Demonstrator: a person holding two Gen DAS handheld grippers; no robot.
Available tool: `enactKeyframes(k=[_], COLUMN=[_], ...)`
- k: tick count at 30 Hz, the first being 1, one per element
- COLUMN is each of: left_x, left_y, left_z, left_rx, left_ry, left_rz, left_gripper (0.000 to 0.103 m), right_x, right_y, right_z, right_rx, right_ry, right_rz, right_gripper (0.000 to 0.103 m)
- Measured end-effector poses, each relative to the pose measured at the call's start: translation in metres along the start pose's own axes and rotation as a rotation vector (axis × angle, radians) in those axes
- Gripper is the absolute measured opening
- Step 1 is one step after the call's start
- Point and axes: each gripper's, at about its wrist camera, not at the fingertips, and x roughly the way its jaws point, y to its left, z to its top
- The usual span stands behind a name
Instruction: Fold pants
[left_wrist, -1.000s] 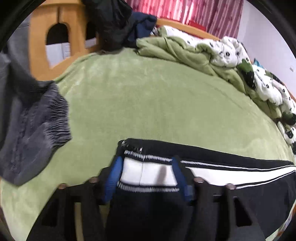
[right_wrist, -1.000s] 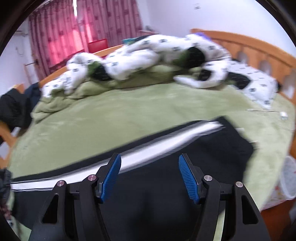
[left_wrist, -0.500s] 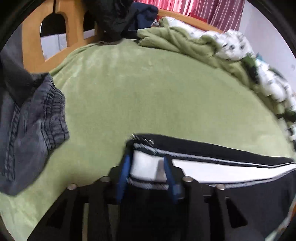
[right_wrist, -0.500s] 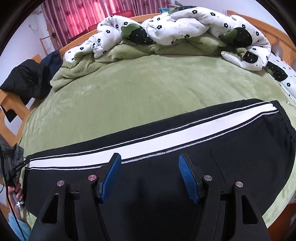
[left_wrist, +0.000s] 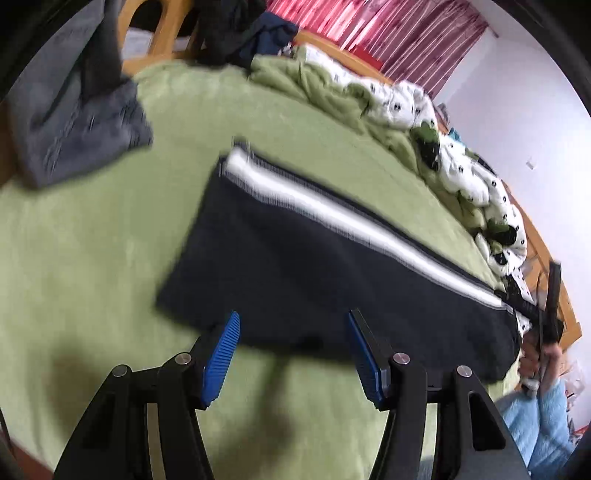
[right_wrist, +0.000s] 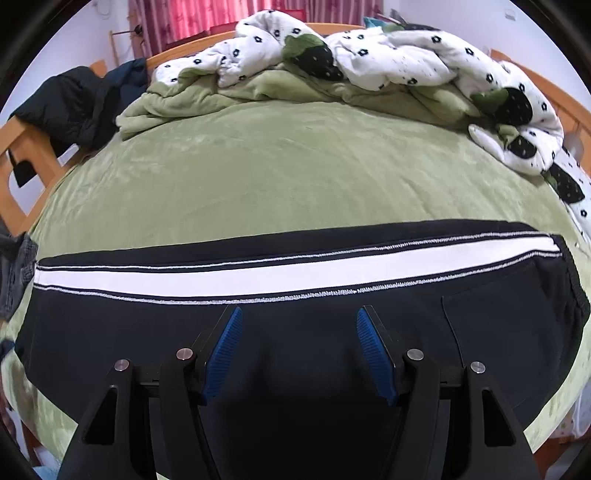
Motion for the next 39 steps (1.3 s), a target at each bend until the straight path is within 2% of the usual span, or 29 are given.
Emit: enactKeyframes(k=[2,4,8,9,16,17,18,19,20,21,22,23,24,25,26,27,29,32,34,37,39], left_x=[0.010,0.020,0.018,0.018,0.037,0.039,0.041,0.041,0.042,0.036,0.014,-0.002,-0.010,-0.016,-0.014,-0.005,0.013,0.025,0.015,0.000,-0.013], left_y=[0.007,0.022,0.046,0.050,0.060,0.062,0.064,0.069,0.071,0.074,0.077,0.072,0.068,0.054,0.046,0.038,0.039,0.069,0.080,0.064,0.043], left_z=[-0.018,-0.028,-0.037,-0.037,-0.009,-0.005,-0.001,-0.001,0.001,0.001,0.001,0.004,0.005,0.010,0.012,0.013,0.012,0.002,-0.005,-0.006,-0.008], left_rx=[-0.058,-0.156,-0.291,-0.327,-0.454,-0.469,-0.473,-0.470,-0.456,-0.463,-0.477,-0.439,-0.396,-0.304,-0.269,-0.227,-0.205,-0.316,-0.364,-0.272,-0.178], left_ry=[0.027,0.019,-0.115,-0.136,-0.147,-0.153,-0.155,-0.145,-0.118,-0.131,-0.218,-0.269,-0.286,-0.299,-0.299,-0.272,-0.199,-0.119,-0.131,-0.093,-0.084], left_rz=[-0.002,-0.029,-0.091,-0.091,-0.070,-0.076,-0.070,-0.055,-0.040,-0.038,-0.028,-0.031,-0.030,0.024,0.073,0.153,0.226,0.210,0.168,0.288,0.320], left_gripper=[0.057,0.057,0.057,0.057,0.055,0.050,0.031,0.017,0.010,0.007,0.007,0.007,0.007,0.007,0.008,0.007,0.008,0.027,0.028,0.040,0.042], right_x=[-0.003,-0.006,-0.009,-0.009,-0.010,-0.009,-0.009,-0.009,-0.009,-0.009,-0.009,-0.009,-0.010,-0.010,-0.010,-0.011,-0.009,-0.007,-0.007,-0.004,-0.001], right_y=[0.001,0.000,-0.008,-0.011,-0.035,-0.037,-0.040,-0.041,-0.042,-0.042,-0.043,-0.043,-0.044,-0.045,-0.046,-0.046,-0.047,-0.049,-0.050,-0.052,-0.050], right_z=[0.000,0.000,0.000,-0.001,0.000,0.000,0.000,0.000,-0.001,-0.001,-0.001,-0.001,-0.001,-0.002,-0.002,-0.003,-0.003,-0.003,-0.004,-0.004,-0.004], right_rx=[-0.009,-0.005,0.026,0.033,0.120,0.130,0.138,0.145,0.148,0.149,0.149,0.153,0.157,0.164,0.169,0.171,0.168,0.175,0.179,0.180,0.175], right_ry=[-0.016,-0.024,-0.029,-0.031,-0.035,-0.034,-0.033,-0.032,-0.031,-0.031,-0.032,-0.034,-0.034,-0.036,-0.036,-0.036,-0.033,-0.021,-0.016,-0.009,0.004], right_rz=[-0.004,-0.003,0.012,0.008,0.019,0.022,0.025,0.028,0.029,0.023,0.017,0.012,0.014,0.020,0.025,0.027,0.026,0.036,0.042,0.046,0.054], right_gripper=[0.063,0.063,0.063,0.063,0.063,0.063,0.063,0.063,0.063,0.063,0.063,0.063,0.063,0.063,0.063,0.063,0.063,0.063,0.063,0.063,0.063])
